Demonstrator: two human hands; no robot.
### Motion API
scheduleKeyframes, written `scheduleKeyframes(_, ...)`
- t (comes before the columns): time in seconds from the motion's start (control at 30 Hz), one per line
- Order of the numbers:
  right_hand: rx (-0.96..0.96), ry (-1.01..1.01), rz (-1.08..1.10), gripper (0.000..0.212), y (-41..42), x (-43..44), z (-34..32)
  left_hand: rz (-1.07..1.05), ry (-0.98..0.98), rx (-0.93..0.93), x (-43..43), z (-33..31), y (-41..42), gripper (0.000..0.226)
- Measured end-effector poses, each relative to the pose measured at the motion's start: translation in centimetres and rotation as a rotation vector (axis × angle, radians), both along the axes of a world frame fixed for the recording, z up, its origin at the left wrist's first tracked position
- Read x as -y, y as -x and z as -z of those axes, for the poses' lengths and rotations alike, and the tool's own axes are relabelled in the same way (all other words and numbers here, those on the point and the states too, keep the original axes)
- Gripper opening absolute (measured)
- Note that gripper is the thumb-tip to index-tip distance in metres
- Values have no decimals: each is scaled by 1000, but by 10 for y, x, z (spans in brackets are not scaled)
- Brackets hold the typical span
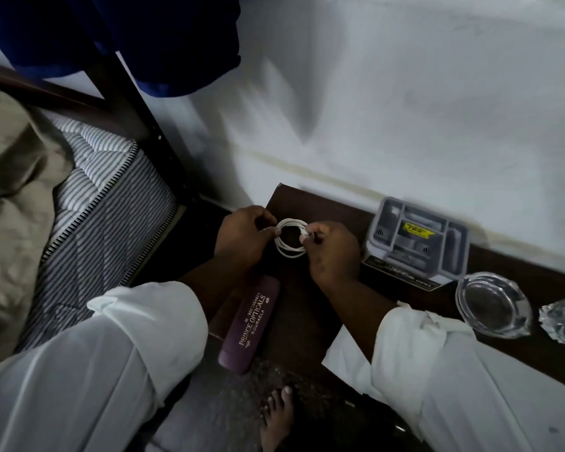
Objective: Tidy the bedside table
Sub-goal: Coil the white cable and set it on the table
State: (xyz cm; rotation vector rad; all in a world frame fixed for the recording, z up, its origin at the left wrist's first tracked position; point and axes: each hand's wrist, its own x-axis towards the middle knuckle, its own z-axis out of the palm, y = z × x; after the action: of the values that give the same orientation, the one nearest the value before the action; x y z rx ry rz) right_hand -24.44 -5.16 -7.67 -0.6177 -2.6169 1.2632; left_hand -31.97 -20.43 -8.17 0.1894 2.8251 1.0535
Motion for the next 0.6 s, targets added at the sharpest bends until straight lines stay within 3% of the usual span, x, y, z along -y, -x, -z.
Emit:
scheduleKeyframes(0.2, -32, 83, 35, 31, 1, 3, 0, -17, -88, -19, -1, 6, -1, 14)
scheduleKeyframes(0.6, -77, 35, 50, 27, -10, 5, 0, -18, -49, -91, -3, 4, -5, 10)
